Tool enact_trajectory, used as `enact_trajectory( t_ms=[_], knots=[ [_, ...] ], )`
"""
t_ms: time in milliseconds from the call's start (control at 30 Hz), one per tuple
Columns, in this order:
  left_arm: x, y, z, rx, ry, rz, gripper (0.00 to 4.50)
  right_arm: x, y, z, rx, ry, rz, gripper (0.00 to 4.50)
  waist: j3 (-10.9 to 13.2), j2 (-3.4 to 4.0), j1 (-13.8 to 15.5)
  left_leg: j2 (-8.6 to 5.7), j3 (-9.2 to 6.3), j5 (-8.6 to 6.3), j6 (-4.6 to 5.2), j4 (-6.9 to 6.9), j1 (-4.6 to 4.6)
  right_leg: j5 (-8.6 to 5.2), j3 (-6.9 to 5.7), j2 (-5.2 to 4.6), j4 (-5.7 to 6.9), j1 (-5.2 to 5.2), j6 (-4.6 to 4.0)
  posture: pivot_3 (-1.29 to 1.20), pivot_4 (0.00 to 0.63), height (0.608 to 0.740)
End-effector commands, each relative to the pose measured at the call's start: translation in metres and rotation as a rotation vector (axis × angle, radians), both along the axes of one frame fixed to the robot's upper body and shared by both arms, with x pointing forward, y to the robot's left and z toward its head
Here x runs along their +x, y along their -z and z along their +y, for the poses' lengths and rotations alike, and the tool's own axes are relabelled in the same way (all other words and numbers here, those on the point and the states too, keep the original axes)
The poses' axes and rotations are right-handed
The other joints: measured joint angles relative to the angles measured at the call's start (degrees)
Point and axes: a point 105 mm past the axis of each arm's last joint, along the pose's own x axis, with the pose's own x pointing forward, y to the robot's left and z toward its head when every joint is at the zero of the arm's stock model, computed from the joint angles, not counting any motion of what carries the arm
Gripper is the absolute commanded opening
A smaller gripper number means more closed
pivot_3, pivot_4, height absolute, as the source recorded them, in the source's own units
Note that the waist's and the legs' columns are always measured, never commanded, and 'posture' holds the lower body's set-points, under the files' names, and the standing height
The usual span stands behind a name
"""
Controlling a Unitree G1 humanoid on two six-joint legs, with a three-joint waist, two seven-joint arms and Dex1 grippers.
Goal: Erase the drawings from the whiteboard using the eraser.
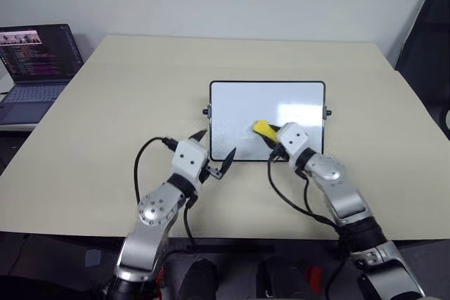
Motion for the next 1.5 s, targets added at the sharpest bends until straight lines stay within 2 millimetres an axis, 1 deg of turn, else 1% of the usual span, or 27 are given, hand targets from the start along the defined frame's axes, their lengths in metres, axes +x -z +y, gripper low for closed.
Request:
enact_trajectory(
  t_ms=[33, 167, 267, 333, 367, 467, 567, 667, 800, 867, 1000, 1133, 1400, 1500],
  knots=[
    [0.002, -0.006, -0.017, -0.042, 0.115, -0.017, 4.50, -0.005, -0.029, -0.023, 0.027, 0.058, -0.065, 1.08, 0.0, 0.00, -0.2, -0.01, 0.00, 0.00, 0.00, -0.03, 0.00, 0.00, 0.00, 0.00, -0.04, 0.00, 0.02, 0.00, 0.150, 0.740],
    [0.000, -0.003, -0.046, -0.059, 0.343, 0.017, 4.50, -0.018, -0.038, -0.055, 0.009, 0.146, -0.052, 1.08, 0.0, 0.01, -0.1, -0.04, -0.03, -0.04, -0.04, -0.13, -0.04, -0.06, -0.05, 0.10, -0.08, -0.04, -0.01, 0.00, 0.150, 0.740],
    [-0.005, -0.002, -0.066, -0.053, 0.531, 0.041, 4.50, -0.031, -0.041, -0.078, 0.003, 0.231, -0.017, 1.08, 0.0, 0.01, -0.1, -0.05, -0.05, -0.05, -0.06, -0.13, -0.08, -0.07, -0.07, 0.16, -0.07, -0.07, -0.03, 0.00, 0.150, 0.740],
    [-0.007, 0.000, -0.072, -0.036, 0.609, 0.047, 4.50, -0.037, -0.041, -0.090, 0.011, 0.280, 0.014, 1.08, 0.0, 0.02, -0.2, -0.06, -0.04, -0.05, -0.06, -0.11, -0.07, -0.08, -0.05, 0.18, -0.06, -0.07, -0.03, 0.00, 0.150, 0.740],
    [-0.007, 0.000, -0.077, -0.025, 0.654, 0.053, 4.50, -0.041, -0.041, -0.099, 0.020, 0.322, 0.040, 1.08, 0.0, 0.02, -0.3, -0.06, -0.01, -0.05, -0.06, -0.10, -0.06, -0.07, -0.03, 0.18, -0.06, -0.07, -0.02, 0.00, 0.150, 0.740],
    [-0.006, 0.009, -0.088, 0.032, 0.787, 0.093, 4.50, -0.054, -0.032, -0.135, 0.030, 0.476, 0.133, 1.08, 0.0, 0.02, -0.2, -0.07, -0.04, -0.05, -0.06, -0.04, -0.02, -0.07, -0.04, 0.22, -0.01, -0.05, -0.02, 0.00, 0.150, 0.740],
    [-0.006, 0.018, -0.092, 0.091, 0.858, 0.111, 4.50, -0.060, -0.022, -0.156, 0.066, 0.577, 0.208, 1.08, 0.0, 0.02, -0.3, -0.08, -0.02, -0.05, -0.06, -0.03, -0.02, -0.07, -0.02, 0.23, -0.02, -0.03, -0.02, 0.00, 0.150, 0.740],
    [0.000, 0.026, -0.093, 0.136, 0.887, 0.119, 4.50, -0.064, -0.008, -0.172, 0.173, 0.673, 0.305, 1.08, 0.0, 0.02, -0.4, -0.06, 0.01, -0.05, -0.06, -0.05, -0.02, -0.07, 0.01, 0.25, -0.03, -0.05, -0.02, 0.00, 0.150, 0.740],
    [0.001, 0.031, -0.094, 0.187, 0.933, 0.119, 4.50, -0.064, 0.004, -0.186, 0.262, 0.739, 0.377, 1.08, 0.0, 0.03, -0.4, -0.02, -0.05, -0.05, -0.06, -0.07, -0.02, -0.08, -0.01, 0.32, 0.00, -0.05, -0.04, 0.00, 0.150, 0.740],
    [0.003, 0.033, -0.094, 0.219, 0.947, 0.119, 4.50, -0.062, 0.008, -0.189, 0.293, 0.752, 0.407, 1.08, 0.0, 0.04, -0.4, -0.04, -0.04, -0.05, -0.06, -0.06, -0.03, -0.08, 0.00, 0.31, -0.01, -0.05, -0.04, 0.00, 0.150, 0.740],
    [0.005, 0.033, -0.094, 0.217, 0.953, 0.116, 4.50, -0.059, 0.013, -0.188, 0.311, 0.751, 0.439, 1.08, 0.0, 0.04, -0.3, -0.04, -0.03, -0.05, -0.05, -0.06, -0.05, -0.07, 0.00, 0.30, -0.03, -0.05, -0.03, 0.00, 0.150, 0.740],
    [0.006, 0.032, -0.094, 0.214, 0.946, 0.115, 4.50, -0.059, 0.021, -0.187, 0.356, 0.761, 0.487, 1.08, 0.0, 0.04, -0.4, -0.02, -0.04, -0.05, -0.05, -0.08, -0.05, -0.08, 0.00, 0.32, -0.03, -0.06, -0.03, 0.00, 0.150, 0.740],
    [0.005, 0.032, -0.093, 0.215, 0.941, 0.112, 4.50, -0.057, 0.026, -0.185, 0.349, 0.750, 0.502, 1.08, 0.0, 0.05, -0.3, -0.03, -0.04, -0.05, -0.05, -0.06, -0.05, -0.07, 0.00, 0.32, -0.01, -0.06, -0.02, 0.00, 0.150, 0.740],
    [0.008, 0.030, -0.094, 0.224, 0.925, 0.101, 4.50, -0.056, 0.029, -0.183, 0.354, 0.737, 0.517, 1.08, 0.0, 0.05, -0.4, -0.03, -0.05, -0.05, -0.05, -0.07, -0.05, -0.07, 0.00, 0.32, -0.01, -0.06, -0.02, 0.00, 0.150, 0.740]
  ],
)
